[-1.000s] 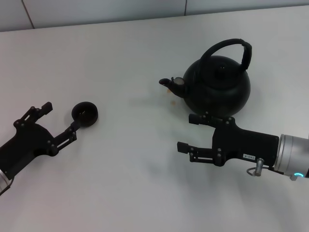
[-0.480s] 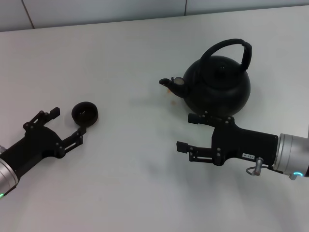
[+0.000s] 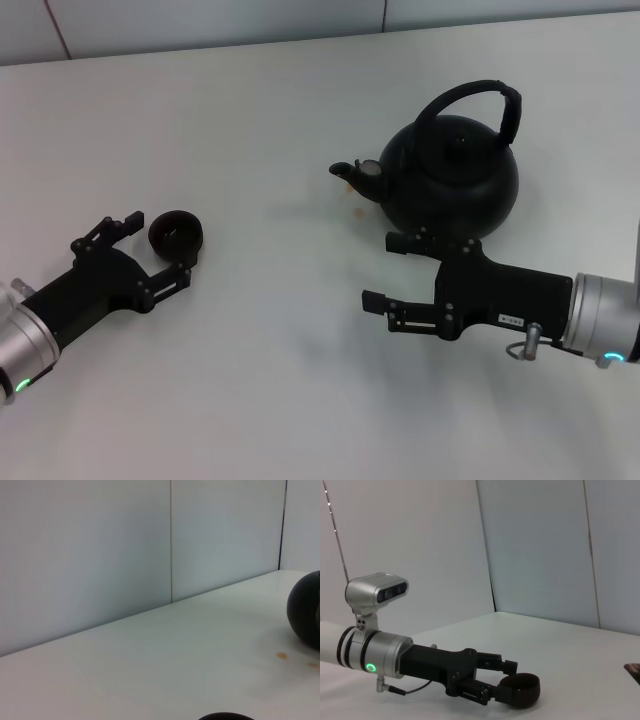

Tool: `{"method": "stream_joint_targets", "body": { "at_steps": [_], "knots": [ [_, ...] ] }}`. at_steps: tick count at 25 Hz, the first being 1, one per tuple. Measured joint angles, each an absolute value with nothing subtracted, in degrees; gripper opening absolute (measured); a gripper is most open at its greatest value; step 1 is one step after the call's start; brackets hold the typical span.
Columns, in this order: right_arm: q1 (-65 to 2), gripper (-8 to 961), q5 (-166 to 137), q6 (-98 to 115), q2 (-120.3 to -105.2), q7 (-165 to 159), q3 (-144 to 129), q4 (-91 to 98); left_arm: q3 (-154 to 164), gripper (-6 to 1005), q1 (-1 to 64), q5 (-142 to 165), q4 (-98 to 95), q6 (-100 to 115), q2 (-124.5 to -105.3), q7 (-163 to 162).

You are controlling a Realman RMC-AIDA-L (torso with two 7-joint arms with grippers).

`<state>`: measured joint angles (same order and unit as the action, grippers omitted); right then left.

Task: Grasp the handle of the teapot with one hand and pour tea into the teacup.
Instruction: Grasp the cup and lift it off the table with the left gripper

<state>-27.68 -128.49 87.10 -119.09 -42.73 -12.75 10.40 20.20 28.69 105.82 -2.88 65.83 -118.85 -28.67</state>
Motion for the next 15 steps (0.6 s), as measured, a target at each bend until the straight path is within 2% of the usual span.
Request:
{"method": "stream_joint_targets", "body": {
  "at_steps": [15],
  "knots": [
    [-27.9,832,-128.5,87.3,-119.09,-42.7,-12.7,10.4,20.3,772,31.3,105.8,-1.6,62.5,-119.00,-28.6]
  ]
}}
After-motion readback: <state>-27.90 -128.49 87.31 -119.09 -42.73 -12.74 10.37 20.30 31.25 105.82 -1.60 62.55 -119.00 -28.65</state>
